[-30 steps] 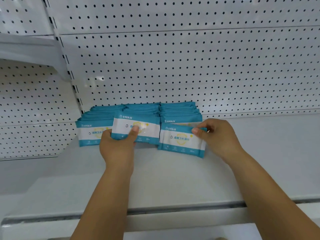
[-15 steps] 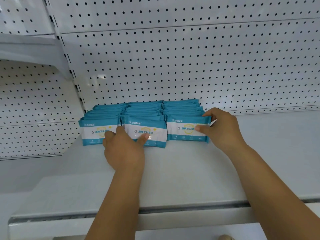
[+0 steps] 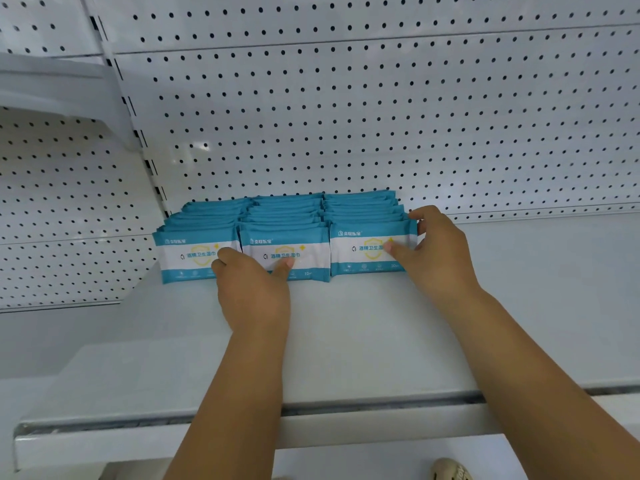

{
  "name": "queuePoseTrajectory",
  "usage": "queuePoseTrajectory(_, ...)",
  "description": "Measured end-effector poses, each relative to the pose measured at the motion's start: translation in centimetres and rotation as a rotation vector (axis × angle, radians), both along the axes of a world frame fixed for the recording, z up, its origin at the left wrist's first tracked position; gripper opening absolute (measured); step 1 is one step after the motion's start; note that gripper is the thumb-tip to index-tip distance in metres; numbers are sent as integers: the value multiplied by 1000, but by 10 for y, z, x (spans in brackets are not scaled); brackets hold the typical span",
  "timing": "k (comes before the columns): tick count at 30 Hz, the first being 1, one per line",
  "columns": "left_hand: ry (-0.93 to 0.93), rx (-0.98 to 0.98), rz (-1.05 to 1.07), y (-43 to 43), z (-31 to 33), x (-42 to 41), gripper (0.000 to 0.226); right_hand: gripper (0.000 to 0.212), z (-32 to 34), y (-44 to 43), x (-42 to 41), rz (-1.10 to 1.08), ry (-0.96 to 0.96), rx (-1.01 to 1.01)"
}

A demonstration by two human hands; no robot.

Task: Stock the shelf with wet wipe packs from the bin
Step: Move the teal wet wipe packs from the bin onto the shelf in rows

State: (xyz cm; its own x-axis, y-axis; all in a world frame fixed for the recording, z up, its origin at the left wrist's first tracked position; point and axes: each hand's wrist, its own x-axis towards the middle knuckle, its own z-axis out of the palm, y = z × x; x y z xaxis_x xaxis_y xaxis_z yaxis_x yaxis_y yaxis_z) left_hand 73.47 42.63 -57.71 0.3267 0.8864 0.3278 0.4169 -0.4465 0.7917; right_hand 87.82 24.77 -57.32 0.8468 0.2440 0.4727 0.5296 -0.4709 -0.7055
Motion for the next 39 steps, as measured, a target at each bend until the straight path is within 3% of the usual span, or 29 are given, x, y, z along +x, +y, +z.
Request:
queuePoseTrajectory(6, 69, 76, 69, -1, 1, -6, 91, 66, 5, -13, -8, -18, 33, -8)
queuePoseTrajectory(10, 122, 223, 52, -10, 5, -13, 77, 63, 8, -29, -18, 8, 48, -48)
queuePoseTrajectory(20, 25, 374, -591, -90, 10, 6, 54, 60, 17, -124, -35, -73, 104, -94)
queuePoseTrajectory(25, -31, 387, -807, -161, 14, 26, 54, 54, 27, -193, -43, -187, 62, -75)
queuePoseTrajectory(39, -91, 400, -1341, -396, -1, 54, 49, 51, -12, -432, -104, -594, 137, -344)
